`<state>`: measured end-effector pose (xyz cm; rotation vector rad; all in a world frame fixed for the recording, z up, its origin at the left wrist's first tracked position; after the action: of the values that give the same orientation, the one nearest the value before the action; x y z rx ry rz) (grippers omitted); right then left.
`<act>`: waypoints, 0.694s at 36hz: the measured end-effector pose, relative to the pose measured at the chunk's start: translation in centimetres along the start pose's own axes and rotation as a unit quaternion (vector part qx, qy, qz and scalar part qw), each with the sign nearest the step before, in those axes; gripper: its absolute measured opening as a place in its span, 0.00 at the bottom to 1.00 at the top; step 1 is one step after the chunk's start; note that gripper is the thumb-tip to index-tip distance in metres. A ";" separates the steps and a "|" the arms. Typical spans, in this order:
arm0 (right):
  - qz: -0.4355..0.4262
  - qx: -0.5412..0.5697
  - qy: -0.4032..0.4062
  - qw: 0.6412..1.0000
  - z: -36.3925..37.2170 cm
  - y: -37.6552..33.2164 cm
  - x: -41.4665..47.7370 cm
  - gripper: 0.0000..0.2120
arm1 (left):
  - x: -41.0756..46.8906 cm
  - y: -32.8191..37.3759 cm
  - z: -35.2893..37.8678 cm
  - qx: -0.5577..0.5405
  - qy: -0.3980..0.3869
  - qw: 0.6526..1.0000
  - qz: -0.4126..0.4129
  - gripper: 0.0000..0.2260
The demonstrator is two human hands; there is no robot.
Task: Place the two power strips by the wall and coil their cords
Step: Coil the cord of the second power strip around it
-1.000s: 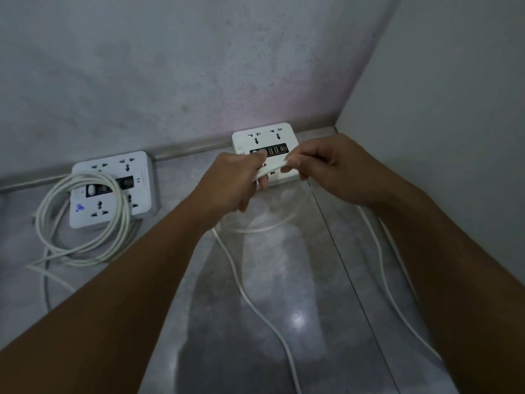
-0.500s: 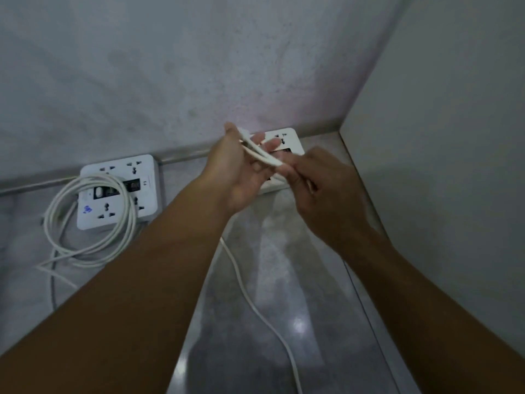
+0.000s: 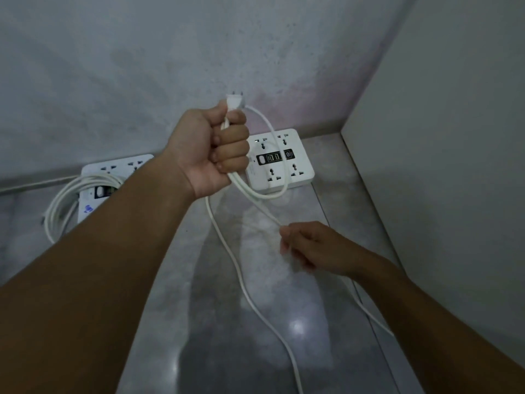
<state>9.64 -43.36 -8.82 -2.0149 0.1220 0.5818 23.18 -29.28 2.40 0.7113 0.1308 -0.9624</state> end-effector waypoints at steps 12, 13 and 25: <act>0.219 -0.189 0.072 0.955 -6.6 2.3 -0.2 0.42 | -3.1 0.8 -1.2 0.152 -0.024 0.985 -0.083 0.17; 0.219 -0.181 0.091 0.954 -7.2 2.3 -0.2 0.40 | -3.3 0.9 -1.6 0.163 -0.017 0.983 -0.084 0.17; 0.238 -0.169 0.145 0.945 -9.0 4.1 -0.3 0.37 | -6.6 4.4 -5.2 0.229 0.060 0.970 -0.062 0.17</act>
<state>11.17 -53.13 -8.49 -2.4141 0.7488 0.6303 23.87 -19.84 3.31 1.1990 0.0590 -1.0809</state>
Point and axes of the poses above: each hand's wrist, its own x-axis towards the middle knuckle, its own z-axis out of the palm, y = z × x, the point moved 6 cm from there along x, towards the middle knuckle, and after that the axes turned 5 degrees about -x, right-handed, at the moved point
